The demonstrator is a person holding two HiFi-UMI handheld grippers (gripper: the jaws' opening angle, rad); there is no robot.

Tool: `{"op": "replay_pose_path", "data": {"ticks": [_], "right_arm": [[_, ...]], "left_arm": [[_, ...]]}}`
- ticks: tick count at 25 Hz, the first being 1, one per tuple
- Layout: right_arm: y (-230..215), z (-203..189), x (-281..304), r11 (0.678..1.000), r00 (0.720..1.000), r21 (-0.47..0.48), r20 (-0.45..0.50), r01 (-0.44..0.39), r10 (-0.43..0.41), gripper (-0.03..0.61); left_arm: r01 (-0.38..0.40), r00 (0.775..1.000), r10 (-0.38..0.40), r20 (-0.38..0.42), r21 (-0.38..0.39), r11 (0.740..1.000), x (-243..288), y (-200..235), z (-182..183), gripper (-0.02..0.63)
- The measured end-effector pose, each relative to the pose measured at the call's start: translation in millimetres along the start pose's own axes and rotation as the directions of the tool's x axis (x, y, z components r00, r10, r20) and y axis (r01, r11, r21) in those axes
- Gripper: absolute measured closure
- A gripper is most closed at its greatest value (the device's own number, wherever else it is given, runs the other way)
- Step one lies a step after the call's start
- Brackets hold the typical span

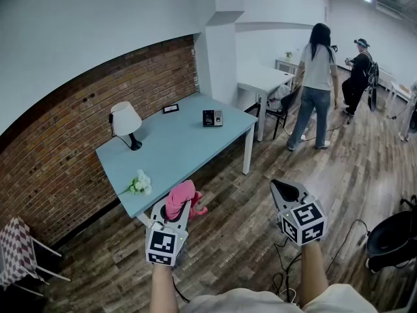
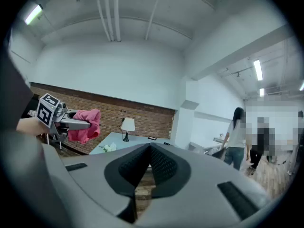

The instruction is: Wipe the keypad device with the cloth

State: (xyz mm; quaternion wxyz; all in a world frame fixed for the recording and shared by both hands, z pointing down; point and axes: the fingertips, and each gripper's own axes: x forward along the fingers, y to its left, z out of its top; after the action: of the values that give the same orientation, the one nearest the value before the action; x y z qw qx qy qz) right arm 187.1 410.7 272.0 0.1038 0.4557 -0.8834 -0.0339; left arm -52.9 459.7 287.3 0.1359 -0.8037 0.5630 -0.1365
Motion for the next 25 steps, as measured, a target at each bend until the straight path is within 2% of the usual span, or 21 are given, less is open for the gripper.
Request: {"op": "replay_pose_path", "data": {"ticks": [5,11,25], "right_arm": [[6,-8,1,1.000,1.000,-0.018,-0.007,0.005,-0.005,0.558],[20,-5,4,0.999,0.999,0.004,-0.020,-0.038,0.039,0.558],[53,-17,-4,0.999,0.999,0.041,-0.044,0.019,-0.017,0.558]], "left_arm": [[0.018,1.000,-0.018,-0.011,0.019,1.000,1,-5,-7,0.489],[0.031,0.999,-0.031,-0.007,0.014,0.999,1,1,-3,0.489],[0.094,0.995,-0.094,-0.035,-0.023,0.995,-21,6,-31,0.489]]}}
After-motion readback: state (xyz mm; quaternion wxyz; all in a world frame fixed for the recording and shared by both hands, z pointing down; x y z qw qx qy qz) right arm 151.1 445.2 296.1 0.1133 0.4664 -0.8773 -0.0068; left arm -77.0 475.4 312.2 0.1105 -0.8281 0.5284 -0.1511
